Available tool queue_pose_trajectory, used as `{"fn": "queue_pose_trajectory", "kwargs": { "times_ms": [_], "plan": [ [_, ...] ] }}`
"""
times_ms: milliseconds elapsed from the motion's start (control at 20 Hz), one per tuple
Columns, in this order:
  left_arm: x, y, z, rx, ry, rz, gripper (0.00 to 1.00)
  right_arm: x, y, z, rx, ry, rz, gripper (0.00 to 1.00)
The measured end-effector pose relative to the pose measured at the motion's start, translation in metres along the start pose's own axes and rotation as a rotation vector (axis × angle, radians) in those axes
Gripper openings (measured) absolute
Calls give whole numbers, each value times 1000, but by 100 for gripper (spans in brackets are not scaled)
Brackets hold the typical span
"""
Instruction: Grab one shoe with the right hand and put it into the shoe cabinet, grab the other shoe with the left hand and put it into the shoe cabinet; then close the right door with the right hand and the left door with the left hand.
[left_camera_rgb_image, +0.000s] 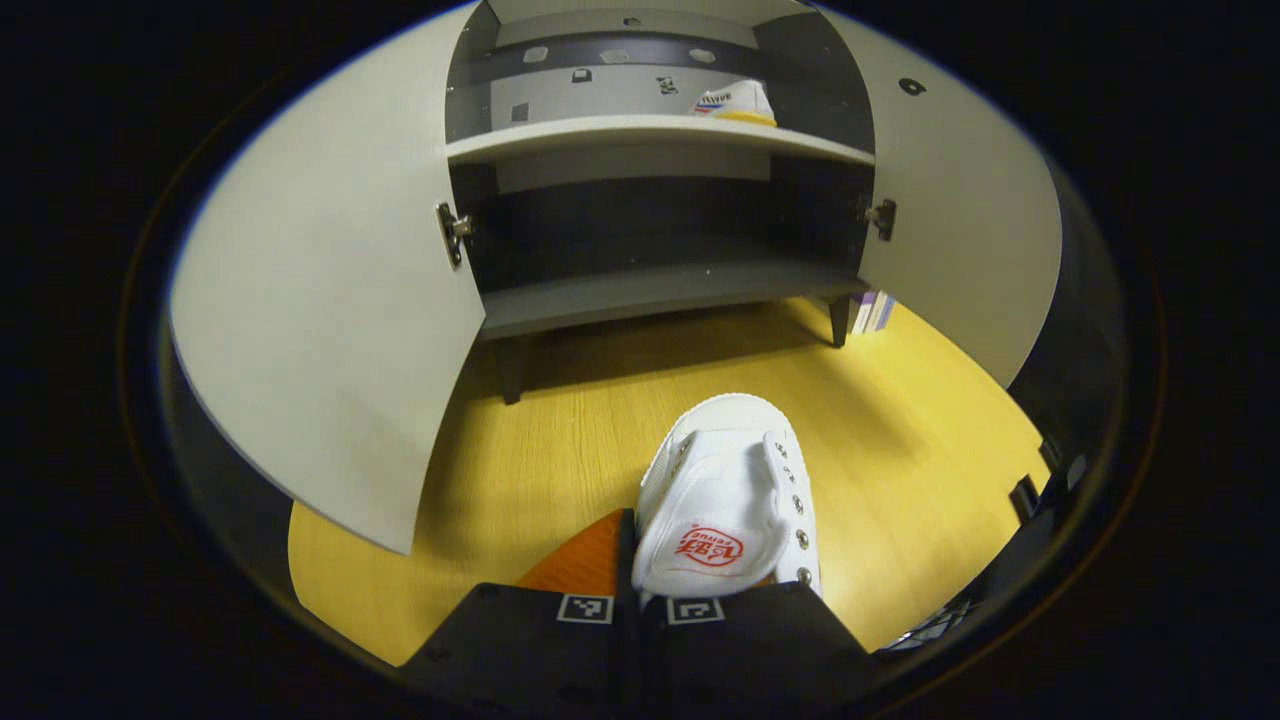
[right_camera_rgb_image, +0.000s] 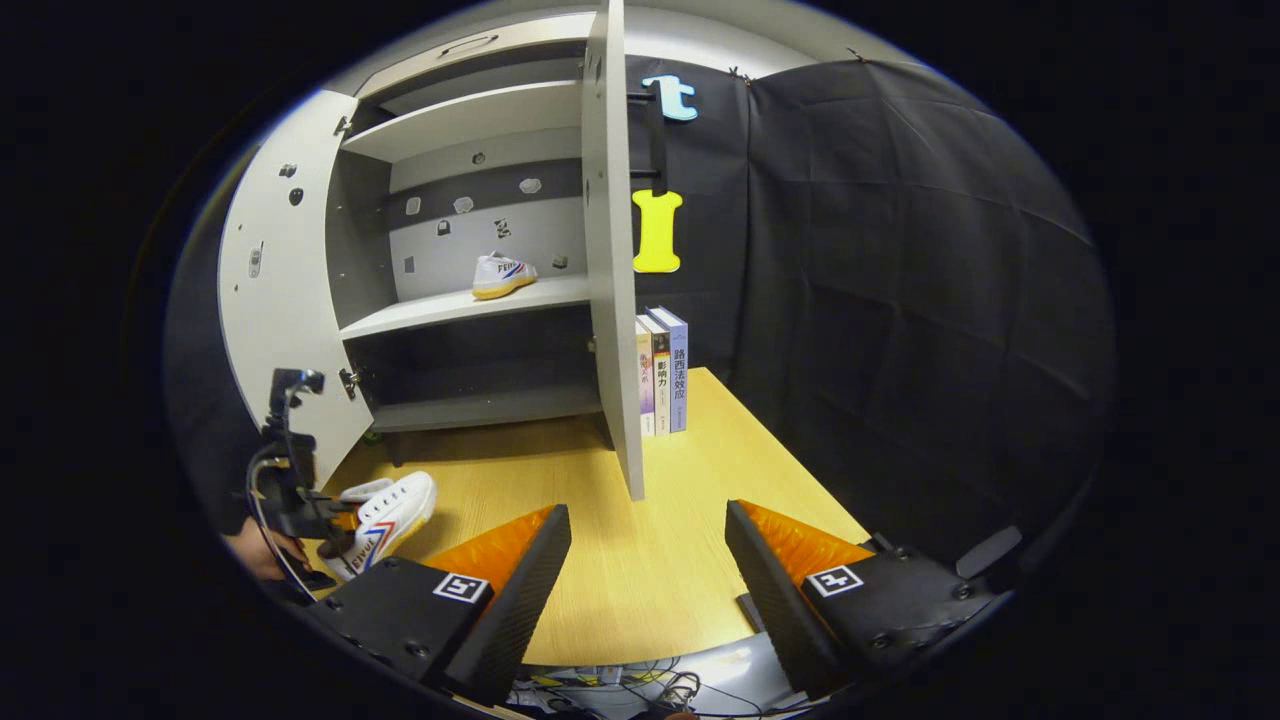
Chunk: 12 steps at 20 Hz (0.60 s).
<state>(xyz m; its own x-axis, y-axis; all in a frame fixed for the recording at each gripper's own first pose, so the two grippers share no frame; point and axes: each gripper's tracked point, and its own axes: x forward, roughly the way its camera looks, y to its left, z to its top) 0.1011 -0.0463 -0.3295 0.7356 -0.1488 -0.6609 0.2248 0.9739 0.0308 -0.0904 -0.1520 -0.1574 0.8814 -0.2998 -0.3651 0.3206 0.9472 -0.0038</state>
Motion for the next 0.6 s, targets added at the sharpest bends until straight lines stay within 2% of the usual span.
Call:
{"fn": "queue_pose_trajectory", "kwargs": {
  "times_ms": [200, 350, 600],
  "plan": [
    [-36, -12, 61, 17, -56, 10, 5, 7, -19, 17, 8, -28, 22, 99],
    [-56, -15, 111, -28, -97, 29, 6, 14, -33, 36, 22, -71, 35, 99],
    [-61, 1, 211, -14, -219, 71, 6, 23, -68, 57, 23, -136, 27, 99]
  ]
}}
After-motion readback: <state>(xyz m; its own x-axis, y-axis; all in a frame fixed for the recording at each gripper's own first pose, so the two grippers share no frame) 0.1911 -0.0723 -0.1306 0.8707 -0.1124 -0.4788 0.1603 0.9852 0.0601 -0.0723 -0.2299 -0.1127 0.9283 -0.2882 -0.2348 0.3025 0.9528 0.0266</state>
